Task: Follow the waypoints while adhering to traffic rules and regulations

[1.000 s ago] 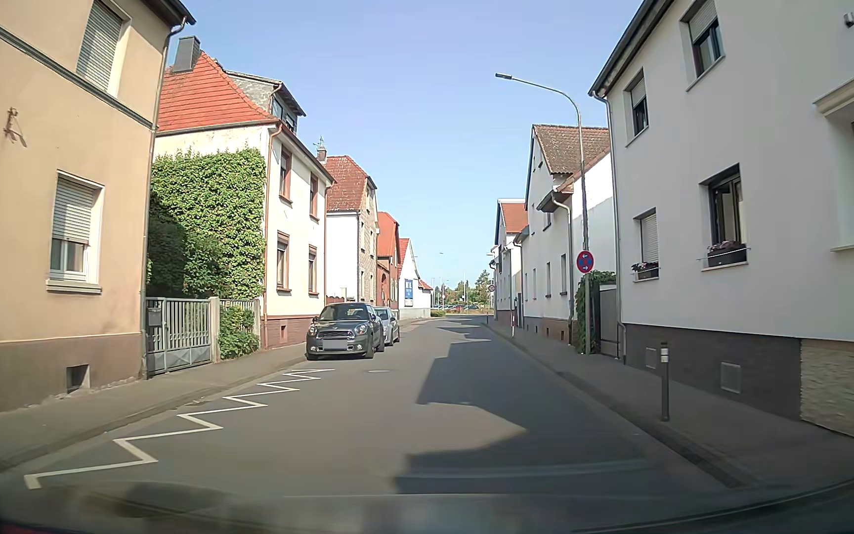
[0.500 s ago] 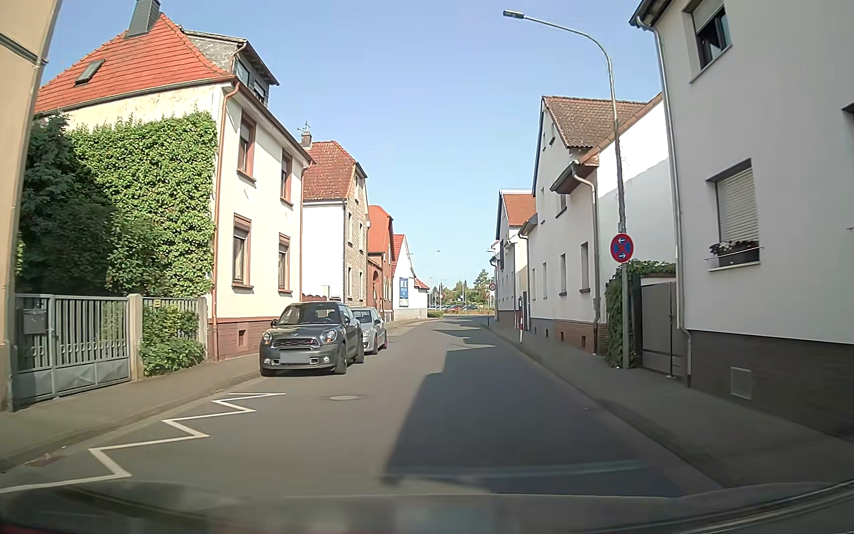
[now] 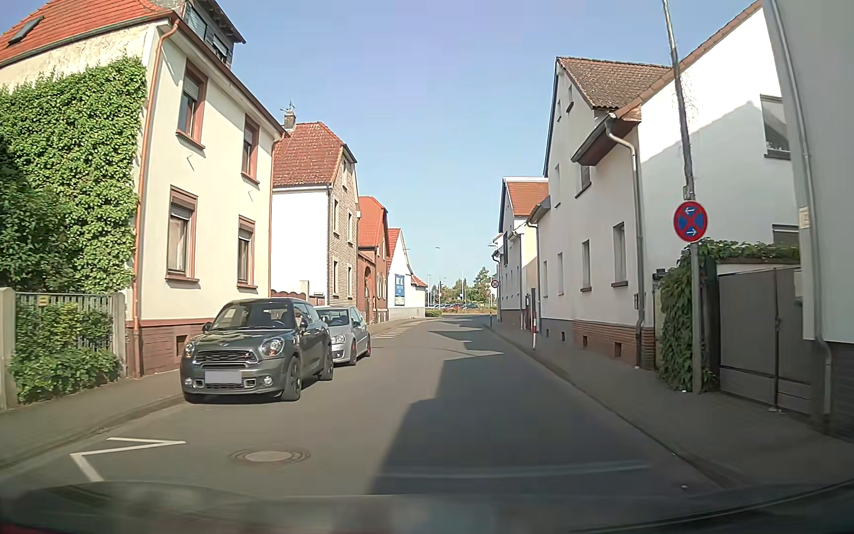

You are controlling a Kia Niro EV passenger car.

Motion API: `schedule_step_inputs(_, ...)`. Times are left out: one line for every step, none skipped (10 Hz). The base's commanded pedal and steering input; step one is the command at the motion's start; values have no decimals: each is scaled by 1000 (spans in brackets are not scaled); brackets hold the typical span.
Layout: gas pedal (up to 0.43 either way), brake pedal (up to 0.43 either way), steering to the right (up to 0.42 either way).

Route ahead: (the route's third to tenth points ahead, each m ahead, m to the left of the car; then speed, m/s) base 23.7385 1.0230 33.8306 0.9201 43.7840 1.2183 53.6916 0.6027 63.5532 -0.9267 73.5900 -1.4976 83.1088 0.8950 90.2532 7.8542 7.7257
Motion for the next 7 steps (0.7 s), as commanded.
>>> schedule_step_inputs(47,30,1)
schedule_step_inputs(47,30,1)
schedule_step_inputs(47,30,1)
schedule_step_inputs(47,30,1)
schedule_step_inputs(47,30,1)
schedule_step_inputs(47,30,1)
schedule_step_inputs(47,37,1)
